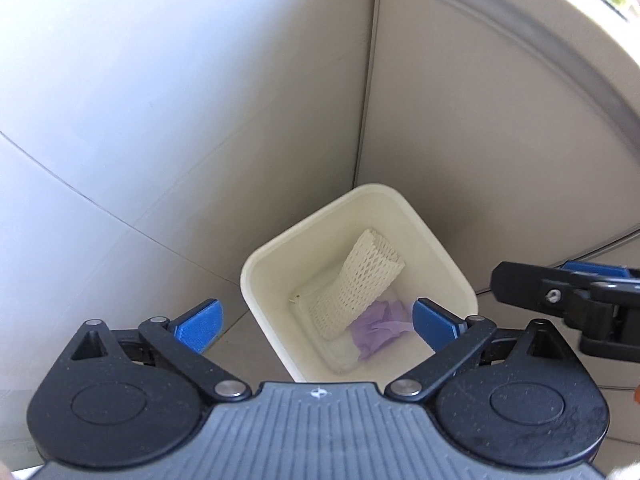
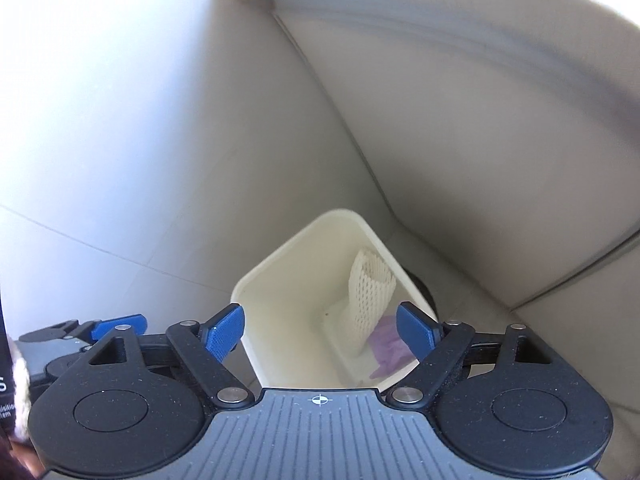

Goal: Collect trash
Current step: 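Raise both tools back toward the countertop items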

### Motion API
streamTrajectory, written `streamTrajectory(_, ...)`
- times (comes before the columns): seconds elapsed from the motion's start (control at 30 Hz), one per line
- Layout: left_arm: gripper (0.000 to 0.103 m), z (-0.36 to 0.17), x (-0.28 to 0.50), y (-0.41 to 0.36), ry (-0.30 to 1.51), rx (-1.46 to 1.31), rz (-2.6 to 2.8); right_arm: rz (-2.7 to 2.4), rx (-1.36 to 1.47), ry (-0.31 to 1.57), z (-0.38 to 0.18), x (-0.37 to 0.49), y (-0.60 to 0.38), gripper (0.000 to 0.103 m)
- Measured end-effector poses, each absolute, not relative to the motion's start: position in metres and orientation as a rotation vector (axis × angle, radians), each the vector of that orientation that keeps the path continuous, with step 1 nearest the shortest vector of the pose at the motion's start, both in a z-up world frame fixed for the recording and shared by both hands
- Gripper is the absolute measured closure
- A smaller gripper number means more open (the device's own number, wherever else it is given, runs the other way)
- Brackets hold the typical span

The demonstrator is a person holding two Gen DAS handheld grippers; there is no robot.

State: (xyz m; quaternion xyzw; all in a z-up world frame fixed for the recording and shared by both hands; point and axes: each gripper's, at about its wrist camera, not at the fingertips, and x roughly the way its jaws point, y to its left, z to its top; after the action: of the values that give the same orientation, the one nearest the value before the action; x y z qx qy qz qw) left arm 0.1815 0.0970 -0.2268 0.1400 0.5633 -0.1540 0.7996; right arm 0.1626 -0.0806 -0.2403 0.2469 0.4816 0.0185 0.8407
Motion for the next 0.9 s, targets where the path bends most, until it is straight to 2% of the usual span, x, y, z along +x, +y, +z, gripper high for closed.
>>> streamTrajectory(0.37, 0.001, -0.169, 0.184, 0.085, 1.125, 0.239, -0.345, 0.062, 0.353, 0.864, -0.148, 0.13, -0.104, 0.008)
streamTrajectory(0.67, 0.001, -0.115, 0.19, 0.041, 1.018, 0.223, -0.428, -0.002, 0.301, 0.737, -0.105, 0.131, -0.144, 0.007)
streamTrajectory(0.9, 0.001, -0.076, 0.202, -0.007, 0.933, 0.238, -0.506, -0.069, 0.28, 0.638, -0.073, 0.135, -0.193, 0.002)
